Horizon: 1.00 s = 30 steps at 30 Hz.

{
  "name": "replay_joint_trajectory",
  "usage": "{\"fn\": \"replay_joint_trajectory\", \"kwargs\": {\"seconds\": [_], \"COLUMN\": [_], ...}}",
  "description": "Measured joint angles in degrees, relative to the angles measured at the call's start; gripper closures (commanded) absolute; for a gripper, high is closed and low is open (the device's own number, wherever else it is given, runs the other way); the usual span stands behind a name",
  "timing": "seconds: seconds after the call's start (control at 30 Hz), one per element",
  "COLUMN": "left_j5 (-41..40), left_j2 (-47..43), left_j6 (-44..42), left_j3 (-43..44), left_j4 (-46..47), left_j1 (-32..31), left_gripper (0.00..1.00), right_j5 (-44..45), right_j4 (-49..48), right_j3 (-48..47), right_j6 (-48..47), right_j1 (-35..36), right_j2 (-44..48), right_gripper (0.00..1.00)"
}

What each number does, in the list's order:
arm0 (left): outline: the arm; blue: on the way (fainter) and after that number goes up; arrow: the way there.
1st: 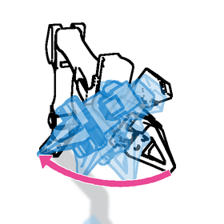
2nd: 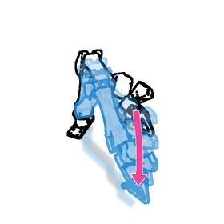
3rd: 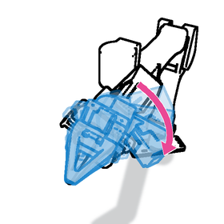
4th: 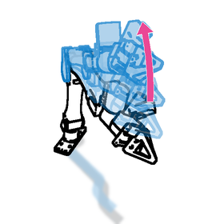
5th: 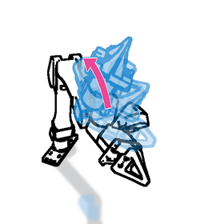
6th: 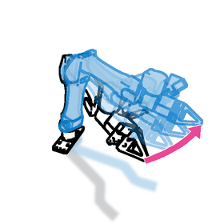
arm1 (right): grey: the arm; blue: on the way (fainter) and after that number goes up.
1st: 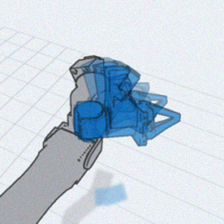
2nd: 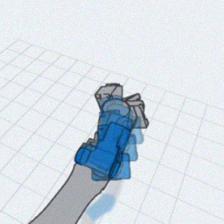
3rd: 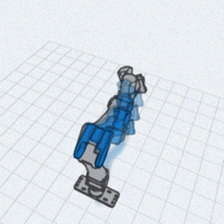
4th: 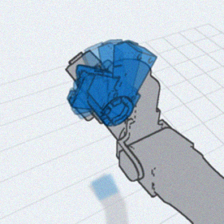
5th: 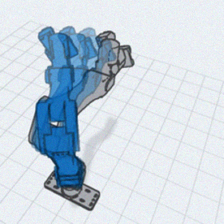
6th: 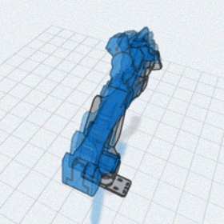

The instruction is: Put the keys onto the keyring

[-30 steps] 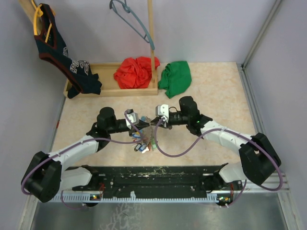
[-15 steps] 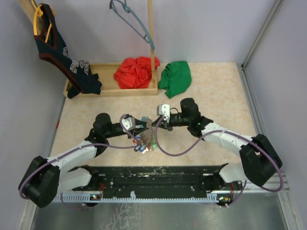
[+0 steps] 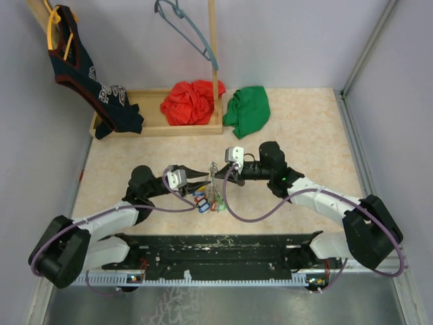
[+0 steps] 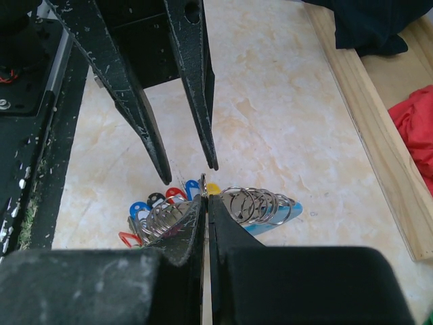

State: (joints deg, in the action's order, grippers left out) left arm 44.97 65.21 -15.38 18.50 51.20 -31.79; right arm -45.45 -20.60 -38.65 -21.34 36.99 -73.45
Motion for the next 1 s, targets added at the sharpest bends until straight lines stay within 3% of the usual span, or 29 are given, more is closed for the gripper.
{"fn": "replay_joint_trajectory", "kwargs": {"seconds": [0.63, 1.0], "left_j5": [1.9, 2.8], "left_j2": [4.1, 6.4], "left_j6": [2.4, 4.0], "left_j3": [0.1, 0.3], "left_j4": [2.9, 5.0], "left_j1": [0.0, 0.0], "left_gripper": [0.70, 0.81], "right_j5": [-2.6, -4.0], "right_j4": [-0.3, 0.1], "right_j3": [0.1, 0.0], "right_j6": [-0.9, -1.1], "right_j1": [0.0, 0.0], "right_j2": [-0.1, -0.5], "right_gripper": [1.00, 1.00]}}
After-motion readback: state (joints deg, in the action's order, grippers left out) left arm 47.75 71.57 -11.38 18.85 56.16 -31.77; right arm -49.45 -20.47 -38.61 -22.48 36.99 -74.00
